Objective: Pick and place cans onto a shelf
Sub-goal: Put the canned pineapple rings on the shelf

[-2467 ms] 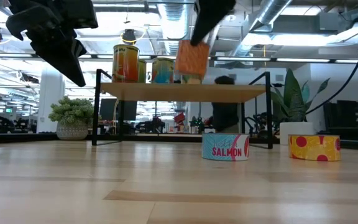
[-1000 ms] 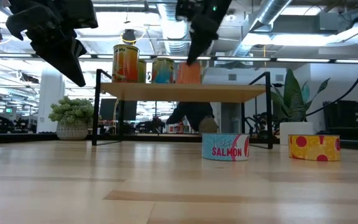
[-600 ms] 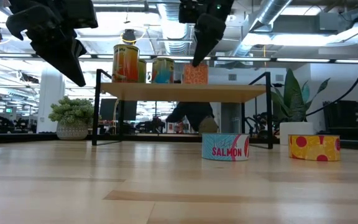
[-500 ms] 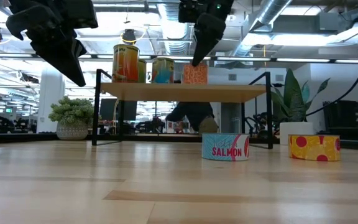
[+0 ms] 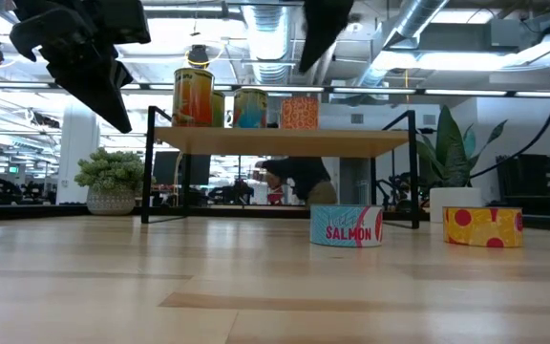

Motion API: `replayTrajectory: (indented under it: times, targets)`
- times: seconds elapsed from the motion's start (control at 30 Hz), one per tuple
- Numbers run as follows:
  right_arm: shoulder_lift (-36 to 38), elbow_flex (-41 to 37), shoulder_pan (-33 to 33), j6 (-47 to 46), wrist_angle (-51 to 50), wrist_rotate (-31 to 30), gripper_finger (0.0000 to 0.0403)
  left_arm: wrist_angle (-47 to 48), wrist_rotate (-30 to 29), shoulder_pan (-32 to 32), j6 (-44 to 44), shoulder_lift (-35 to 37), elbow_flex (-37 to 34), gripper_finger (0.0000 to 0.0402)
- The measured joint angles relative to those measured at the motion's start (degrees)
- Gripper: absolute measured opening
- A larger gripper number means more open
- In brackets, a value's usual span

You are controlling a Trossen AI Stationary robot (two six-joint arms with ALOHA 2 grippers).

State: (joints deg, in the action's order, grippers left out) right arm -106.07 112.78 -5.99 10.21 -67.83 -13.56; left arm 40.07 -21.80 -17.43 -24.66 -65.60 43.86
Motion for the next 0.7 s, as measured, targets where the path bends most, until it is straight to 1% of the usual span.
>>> replayTrajectory:
  times: [0.1,0.17,0.2,0.27,0.33,0.43,0.53,0.6,0.7]
  targets:
    - [0.31,2.41,3.12,-9.97,-12.82,2.54,0.0146,0.01,0.02,0.00,-0.73,0.00,0.00,0.0000]
    - [0.14,1.25,6.20,-16.30,-21.89,3.83,0.0144,-0.02,0.02,-0.01,-1.19,0.00,0.00,0.0000]
    - [0.12,-0.51,8.09,-18.77,-23.23,3.11,0.0142,-0.02,0.02,0.00,-1.28,0.00,0.00,0.0000]
    - [0.89,-5.56,12.01,-20.60,-20.96,1.25,0.0140,-0.02,0.00,-0.02,-1.14,0.00,0.00,0.0000]
    - [2.19,-10.64,15.72,-22.60,-20.58,1.50,0.0137,-0.14,0.00,-0.01,-0.70,0.00,0.00,0.0000]
    - [4.52,-19.41,20.71,-28.21,-21.21,0.87,0.0130,-0.15,-0.12,-0.01,-0.53,0.00,0.00,0.0000]
    - [7.78,-28.86,25.01,-34.15,-18.52,-0.29,0.0124,-0.67,-0.15,-0.02,-0.49,-0.04,0.00,0.0000]
    - [11.06,-35.71,27.44,-39.14,-14.79,-1.44,0.0120,-0.89,-0.15,0.00,-0.49,-0.04,0.00,0.0000]
    - [16.62,-45.76,29.86,-45.55,-5.92,-3.78,0.0117,-1.40,-0.19,-0.01,-0.49,-0.04,0.00,0.0000]
